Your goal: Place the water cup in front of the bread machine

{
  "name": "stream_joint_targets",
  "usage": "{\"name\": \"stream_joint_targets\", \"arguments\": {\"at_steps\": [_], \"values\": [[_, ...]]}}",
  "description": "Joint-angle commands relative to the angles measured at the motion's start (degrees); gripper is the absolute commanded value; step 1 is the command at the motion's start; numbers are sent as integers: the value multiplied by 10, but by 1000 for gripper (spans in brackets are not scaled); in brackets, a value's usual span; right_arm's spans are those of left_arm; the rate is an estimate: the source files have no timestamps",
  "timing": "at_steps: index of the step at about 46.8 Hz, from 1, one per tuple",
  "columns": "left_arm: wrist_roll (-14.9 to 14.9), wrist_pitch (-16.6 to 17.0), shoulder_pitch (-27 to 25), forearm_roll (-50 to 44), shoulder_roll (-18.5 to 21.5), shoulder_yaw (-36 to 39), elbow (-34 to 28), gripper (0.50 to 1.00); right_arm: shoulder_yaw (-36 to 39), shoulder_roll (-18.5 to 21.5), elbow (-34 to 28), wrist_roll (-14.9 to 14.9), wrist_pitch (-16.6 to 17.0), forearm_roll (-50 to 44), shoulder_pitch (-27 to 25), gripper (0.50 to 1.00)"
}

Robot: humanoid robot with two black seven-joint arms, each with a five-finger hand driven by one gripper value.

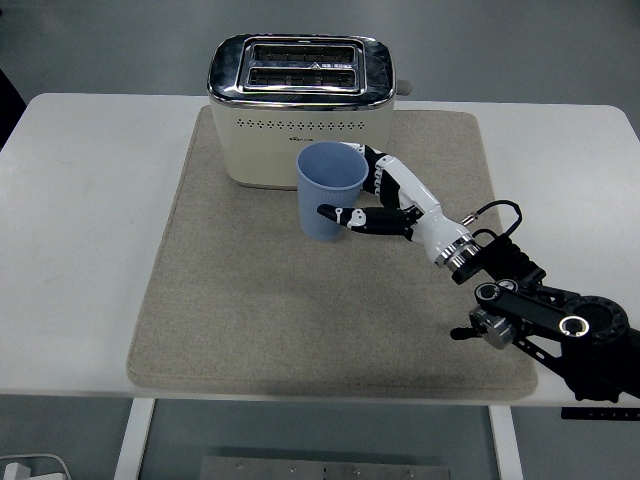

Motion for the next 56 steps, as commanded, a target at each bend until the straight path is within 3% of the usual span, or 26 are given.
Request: {"name": "stream_joint_targets", "arguments": {"at_steps": [1,21,36,37,40,44,47,56], "values": [[0,0,0,0,0,0,0,1000,-4,19,-17,0,-4,0,7,500],[0,0,1,0,0,0,0,1000,-33,114,-145,7,-3,-15,34,500],[0,0,1,0,0,0,0,1000,-33,117,-165,8,-2,-30,34,500],[0,0,1,0,0,0,0,1000,-33,117,-165,8,-2,-31,34,513],[0,0,1,0,0,0,0,1000,-33,117,-165,13,-2,-31,32,637],[0,0,0,0,0,0,0,1000,-33,117,-165,16,-2,-31,32,758],[0,0,0,0,0,0,0,1000,-33,117,-165,16,-2,-30,32,911],[0,0,0,0,0,0,0,1000,-34,117,-166,16,-2,-30,31,919]]}}
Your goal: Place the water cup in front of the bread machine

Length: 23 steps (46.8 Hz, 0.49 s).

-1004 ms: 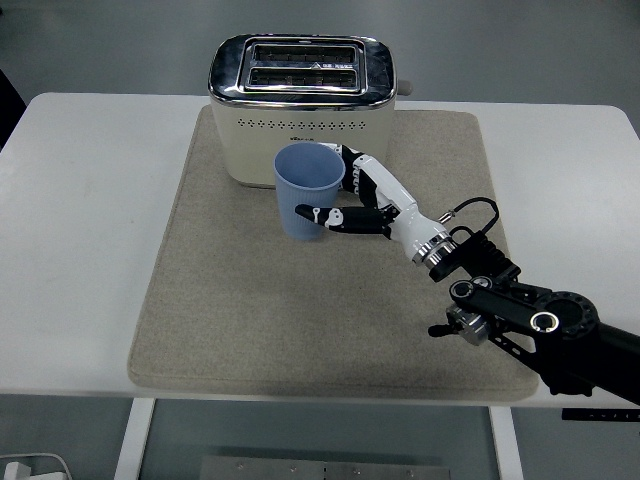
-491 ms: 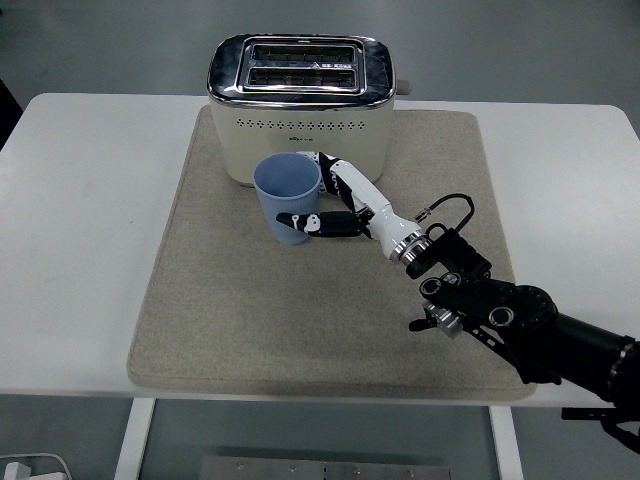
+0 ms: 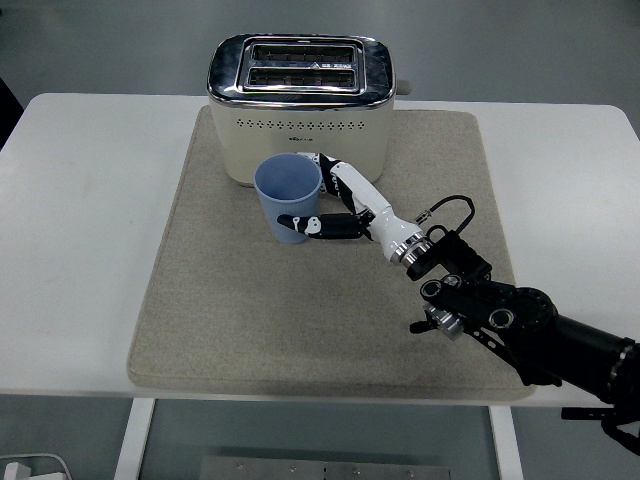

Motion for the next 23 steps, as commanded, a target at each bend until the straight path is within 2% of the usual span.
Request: {"name": "stream_joint_targets", "arguments": {"at_steps": [1,23], "values": [[0,0,1,0,0,0,0,1000,0,0,0,0,0,0,-1,919],[0,0,1,0,0,0,0,1000,1,0,0,0,4,1,1,919]]}}
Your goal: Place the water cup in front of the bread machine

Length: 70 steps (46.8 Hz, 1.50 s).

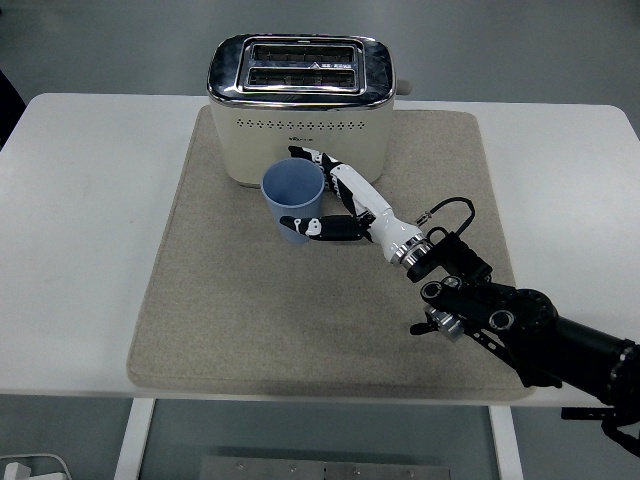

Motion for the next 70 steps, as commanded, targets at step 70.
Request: {"name": "stream_joint_targets", "arguments": {"at_steps": [70], "values": [[-1,0,0,0,0,0,0,1000,71,-193,-9,9,64,90,-22,919]]}}
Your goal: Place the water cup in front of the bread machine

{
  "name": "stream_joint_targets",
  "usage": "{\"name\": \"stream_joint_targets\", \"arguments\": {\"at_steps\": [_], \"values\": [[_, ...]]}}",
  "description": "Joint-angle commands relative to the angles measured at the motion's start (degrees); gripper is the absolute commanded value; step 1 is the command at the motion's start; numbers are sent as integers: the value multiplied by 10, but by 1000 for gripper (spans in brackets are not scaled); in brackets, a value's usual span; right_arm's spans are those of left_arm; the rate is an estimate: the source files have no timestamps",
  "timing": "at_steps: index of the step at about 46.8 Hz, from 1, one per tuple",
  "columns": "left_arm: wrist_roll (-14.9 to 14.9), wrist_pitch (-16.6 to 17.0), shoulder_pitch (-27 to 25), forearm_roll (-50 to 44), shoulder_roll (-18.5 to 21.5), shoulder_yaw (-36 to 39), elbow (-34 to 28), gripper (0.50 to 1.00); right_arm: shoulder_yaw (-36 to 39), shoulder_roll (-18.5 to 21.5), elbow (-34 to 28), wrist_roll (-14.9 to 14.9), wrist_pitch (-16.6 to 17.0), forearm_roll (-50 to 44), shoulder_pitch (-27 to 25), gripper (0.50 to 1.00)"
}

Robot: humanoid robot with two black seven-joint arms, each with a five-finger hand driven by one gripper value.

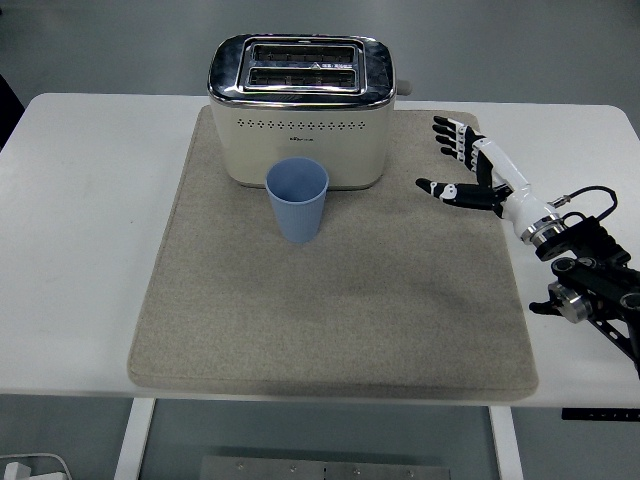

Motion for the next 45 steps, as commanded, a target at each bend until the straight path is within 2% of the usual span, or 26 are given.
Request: {"name": "stream_joint_targets", "arguments": {"at_steps": [1,14,28,45], "values": [[0,0,0,0,0,1,0,1000,4,0,-24,-1,10,42,6,919],[0,0,1,0,0,0,0,1000,7,22,-112,-45,22,125,24,919],[0,0,1,0,0,0,0,1000,13,52,-166,-82,28,132,43,919],[0,0,0,0,0,0,0,1000,29,61,-175,-89,29,132,45,919]]}}
